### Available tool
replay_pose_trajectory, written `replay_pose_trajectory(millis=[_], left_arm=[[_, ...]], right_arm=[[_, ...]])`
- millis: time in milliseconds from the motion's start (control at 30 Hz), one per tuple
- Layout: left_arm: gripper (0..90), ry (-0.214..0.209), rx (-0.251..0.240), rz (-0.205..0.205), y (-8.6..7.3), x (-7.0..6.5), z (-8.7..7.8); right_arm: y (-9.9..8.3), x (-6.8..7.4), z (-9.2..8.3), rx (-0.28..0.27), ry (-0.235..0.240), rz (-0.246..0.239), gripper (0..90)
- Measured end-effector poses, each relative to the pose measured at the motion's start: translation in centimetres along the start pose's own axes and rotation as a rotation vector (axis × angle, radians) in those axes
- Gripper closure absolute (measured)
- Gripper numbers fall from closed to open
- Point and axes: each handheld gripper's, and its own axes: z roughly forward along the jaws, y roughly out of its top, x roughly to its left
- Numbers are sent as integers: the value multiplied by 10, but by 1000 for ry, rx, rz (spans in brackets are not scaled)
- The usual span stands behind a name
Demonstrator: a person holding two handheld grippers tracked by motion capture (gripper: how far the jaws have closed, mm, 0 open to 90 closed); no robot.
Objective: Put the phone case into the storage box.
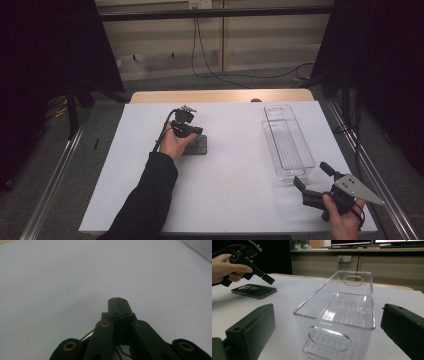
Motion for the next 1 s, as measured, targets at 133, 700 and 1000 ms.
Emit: replay_pose_trajectory(millis=[133, 700, 1000], left_arm=[[900, 7, 30, 12, -1, 1, 3], [900, 51, 21, -55, -5, 10, 17], [900, 34, 41, -23, -6, 2, 17]], right_arm=[[0, 0, 0, 1, 2, 1, 0], [0, 0, 0, 2, 3, 4, 0], [0, 0, 0, 2, 2, 4, 0]])
